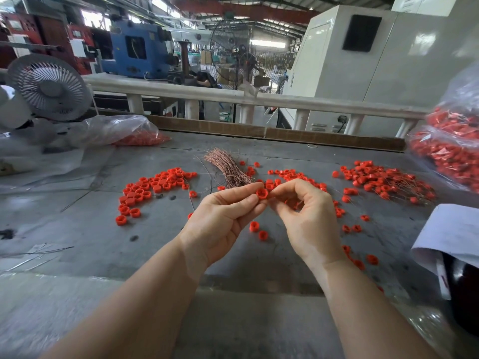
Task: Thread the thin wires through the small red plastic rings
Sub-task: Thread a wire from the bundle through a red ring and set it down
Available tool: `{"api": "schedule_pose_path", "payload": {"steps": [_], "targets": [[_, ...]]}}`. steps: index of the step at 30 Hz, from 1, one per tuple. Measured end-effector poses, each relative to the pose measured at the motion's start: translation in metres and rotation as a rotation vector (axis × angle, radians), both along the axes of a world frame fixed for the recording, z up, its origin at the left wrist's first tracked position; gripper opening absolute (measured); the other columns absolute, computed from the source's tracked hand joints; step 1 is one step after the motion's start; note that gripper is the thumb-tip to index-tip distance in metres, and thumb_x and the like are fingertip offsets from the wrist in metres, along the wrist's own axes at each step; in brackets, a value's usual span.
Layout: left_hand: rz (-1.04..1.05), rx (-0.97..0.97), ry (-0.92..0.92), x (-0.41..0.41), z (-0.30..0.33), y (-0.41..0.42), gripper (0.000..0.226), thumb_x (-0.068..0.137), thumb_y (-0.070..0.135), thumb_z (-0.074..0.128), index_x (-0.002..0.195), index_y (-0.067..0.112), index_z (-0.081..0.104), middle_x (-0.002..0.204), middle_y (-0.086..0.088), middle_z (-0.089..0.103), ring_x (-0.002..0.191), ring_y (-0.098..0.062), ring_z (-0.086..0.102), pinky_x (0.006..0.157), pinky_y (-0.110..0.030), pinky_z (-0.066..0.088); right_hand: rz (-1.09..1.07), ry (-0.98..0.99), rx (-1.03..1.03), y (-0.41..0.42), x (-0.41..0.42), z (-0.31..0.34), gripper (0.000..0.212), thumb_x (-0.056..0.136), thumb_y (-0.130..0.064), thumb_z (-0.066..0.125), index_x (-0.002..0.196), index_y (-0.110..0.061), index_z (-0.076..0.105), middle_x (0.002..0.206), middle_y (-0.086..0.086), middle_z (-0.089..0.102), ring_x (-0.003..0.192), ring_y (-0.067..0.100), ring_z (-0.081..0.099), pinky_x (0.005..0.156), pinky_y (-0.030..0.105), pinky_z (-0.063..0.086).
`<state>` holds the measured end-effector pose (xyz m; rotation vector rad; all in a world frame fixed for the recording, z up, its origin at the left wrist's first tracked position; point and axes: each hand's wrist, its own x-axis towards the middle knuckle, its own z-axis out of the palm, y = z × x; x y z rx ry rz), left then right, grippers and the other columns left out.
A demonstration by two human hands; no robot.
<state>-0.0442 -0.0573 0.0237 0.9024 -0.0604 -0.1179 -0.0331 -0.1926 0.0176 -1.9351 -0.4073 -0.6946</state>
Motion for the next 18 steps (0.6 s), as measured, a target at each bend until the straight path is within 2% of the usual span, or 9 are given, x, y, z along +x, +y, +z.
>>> {"api": "schedule_pose_path", "payload": {"steps": [3, 7, 12, 18], "targets": [[-0.005, -0.004, -0.009, -0.0005, 0.0001, 0.0002, 0.022, 0.066, -0.003, 0.057, 0.073, 0.006, 0.076, 0.077, -0.009, 0.073, 0.071, -0.012, 0.07, 0.061, -0.016, 0.054, 0.012, 0.013, 0.008, 0.0, -0.0007, 0.0002, 0.02, 0.077, -0.001, 0.071, 0.073, -0.019, 0.065, 0.069, -0.008, 0.065, 0.064, 0.008, 0.06, 0.065, 0.023, 0.05], [-0.003, -0.003, -0.005, -0.0004, 0.0004, 0.0005, 0.029, 0.078, -0.008, 0.052, 0.073, 0.006, 0.076, 0.077, -0.009, 0.073, 0.071, -0.012, 0.07, 0.062, -0.016, 0.055, 0.012, -0.03, 0.003, -0.0004, -0.0013, 0.0004, 0.014, 0.077, -0.002, 0.071, 0.075, -0.015, 0.068, 0.071, -0.004, 0.066, 0.065, 0.008, 0.059, 0.066, 0.022, 0.048], [-0.006, 0.022, 0.006, -0.0001, 0.001, 0.001, 0.034, 0.084, -0.009, 0.048, 0.073, 0.007, 0.076, 0.077, -0.009, 0.073, 0.071, -0.011, 0.07, 0.063, -0.016, 0.055, -0.035, -0.134, -0.106, 0.0002, -0.0027, 0.0, 0.013, 0.077, 0.001, 0.07, 0.075, -0.012, 0.069, 0.074, -0.002, 0.065, 0.075, 0.022, 0.058, 0.071, 0.039, 0.05], [-0.005, 0.03, 0.021, 0.0011, 0.0014, 0.0017, 0.025, 0.082, -0.002, 0.053, 0.075, 0.005, 0.076, 0.077, -0.009, 0.072, 0.07, -0.012, 0.069, 0.066, -0.018, 0.056, -0.066, -0.193, -0.162, -0.0004, -0.0019, -0.0007, 0.014, 0.075, 0.003, 0.07, 0.076, -0.011, 0.069, 0.074, -0.002, 0.064, 0.077, 0.022, 0.058, 0.073, 0.041, 0.05]]}}
